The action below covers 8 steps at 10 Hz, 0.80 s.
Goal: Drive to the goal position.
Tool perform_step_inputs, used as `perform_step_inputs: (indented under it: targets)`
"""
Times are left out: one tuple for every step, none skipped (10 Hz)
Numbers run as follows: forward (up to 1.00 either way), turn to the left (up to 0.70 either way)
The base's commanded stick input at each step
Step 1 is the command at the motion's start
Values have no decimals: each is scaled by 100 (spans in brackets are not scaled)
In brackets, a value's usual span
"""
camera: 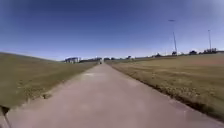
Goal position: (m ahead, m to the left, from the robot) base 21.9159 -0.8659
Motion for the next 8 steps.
perform_step_inputs:
  targets:
    - [100,13]
    - [100,0]
    - [100,0]
    - [100,0]
    - [100,0]
    - [100,0]
    - [100,0]
    - [100,0]
